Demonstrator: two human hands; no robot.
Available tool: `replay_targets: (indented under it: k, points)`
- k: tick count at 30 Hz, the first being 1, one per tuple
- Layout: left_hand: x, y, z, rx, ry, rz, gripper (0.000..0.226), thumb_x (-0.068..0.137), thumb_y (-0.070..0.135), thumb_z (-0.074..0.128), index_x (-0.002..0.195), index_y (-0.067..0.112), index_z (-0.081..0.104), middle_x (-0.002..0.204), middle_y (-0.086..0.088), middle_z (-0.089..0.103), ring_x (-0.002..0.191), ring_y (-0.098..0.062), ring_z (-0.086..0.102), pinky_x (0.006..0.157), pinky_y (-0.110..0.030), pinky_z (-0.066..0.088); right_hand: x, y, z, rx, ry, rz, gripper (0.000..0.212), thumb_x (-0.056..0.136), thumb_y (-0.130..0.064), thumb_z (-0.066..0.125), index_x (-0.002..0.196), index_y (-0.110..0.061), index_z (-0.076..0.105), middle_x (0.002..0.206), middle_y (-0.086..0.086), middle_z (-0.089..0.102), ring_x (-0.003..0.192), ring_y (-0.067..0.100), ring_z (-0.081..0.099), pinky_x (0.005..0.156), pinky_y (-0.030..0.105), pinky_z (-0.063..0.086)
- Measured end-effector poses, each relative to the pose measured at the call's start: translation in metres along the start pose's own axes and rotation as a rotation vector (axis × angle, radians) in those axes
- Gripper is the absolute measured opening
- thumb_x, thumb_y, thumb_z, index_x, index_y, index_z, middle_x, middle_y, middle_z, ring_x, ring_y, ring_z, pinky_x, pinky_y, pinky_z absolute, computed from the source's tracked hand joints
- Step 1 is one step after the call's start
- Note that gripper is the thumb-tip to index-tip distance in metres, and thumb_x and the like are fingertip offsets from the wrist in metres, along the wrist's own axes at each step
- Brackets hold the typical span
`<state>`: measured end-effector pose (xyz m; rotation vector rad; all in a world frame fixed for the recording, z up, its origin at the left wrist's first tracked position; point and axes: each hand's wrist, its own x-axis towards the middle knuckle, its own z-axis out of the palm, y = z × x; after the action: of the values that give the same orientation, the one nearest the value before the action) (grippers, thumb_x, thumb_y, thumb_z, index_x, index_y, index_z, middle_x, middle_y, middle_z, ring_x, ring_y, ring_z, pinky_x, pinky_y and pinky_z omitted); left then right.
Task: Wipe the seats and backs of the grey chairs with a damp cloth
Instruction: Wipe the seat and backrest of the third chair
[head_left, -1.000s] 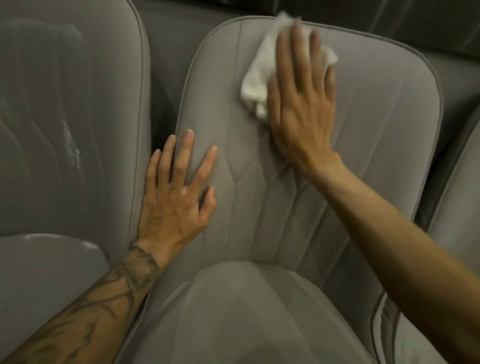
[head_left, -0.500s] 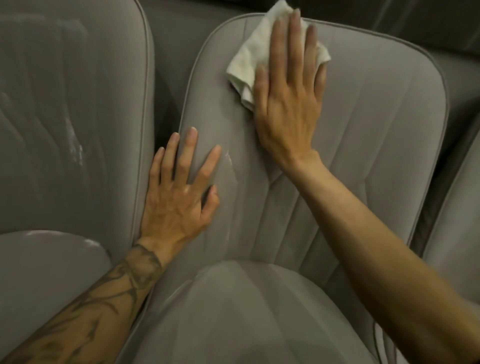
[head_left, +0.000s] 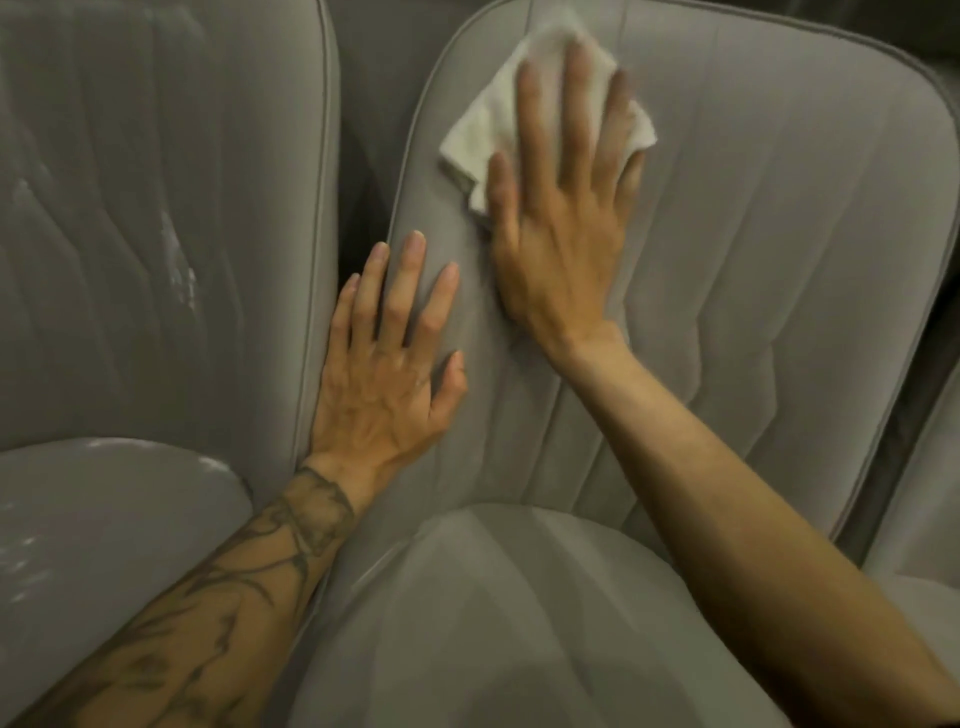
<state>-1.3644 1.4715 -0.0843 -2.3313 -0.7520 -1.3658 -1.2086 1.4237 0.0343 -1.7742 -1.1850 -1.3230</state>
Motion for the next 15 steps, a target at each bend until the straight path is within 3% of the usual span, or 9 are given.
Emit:
replay_targets:
  k: [4,11,15]
  points:
    - [0.0,-0.001,0.0,-0.004,-0.009,-0.005,0.075,0.102,0.041,0.046,0.167,0.015,0.021,0.174,-0.016,0.017,0.161,-0.038,0.018,0.13,-0.054,0.019,-0.038,0.024,-0.02,-0.051,-0.176,-0.152,0.056,0.112,-0.042,0.03,0.164,-0.023,0.026,0.171,0.01,0.022,0.16,0.03,0.016,0.127,0.045,0.02]
    - [0.004,0.003,-0.011,0.013,-0.05,-0.03,0.075,0.101,0.04,0.05,0.166,0.014,0.025,0.174,-0.015,0.021,0.161,-0.037,0.021,0.13,-0.053,0.019,0.022,0.008,0.003,0.028,0.019,-0.018,0.054,0.112,-0.041,0.029,0.161,-0.018,0.034,0.168,0.014,0.03,0.157,0.037,0.023,0.128,0.049,0.018]
    - [0.002,-0.006,-0.031,0.09,-0.096,0.051,0.07,0.104,0.039,0.045,0.166,0.014,0.025,0.175,-0.013,0.02,0.159,-0.033,0.027,0.131,-0.053,0.014,-0.074,-0.001,-0.008,0.075,-0.205,-0.107,0.058,0.112,-0.039,0.026,0.165,-0.017,0.016,0.172,0.014,0.014,0.161,0.034,0.009,0.127,0.044,0.014]
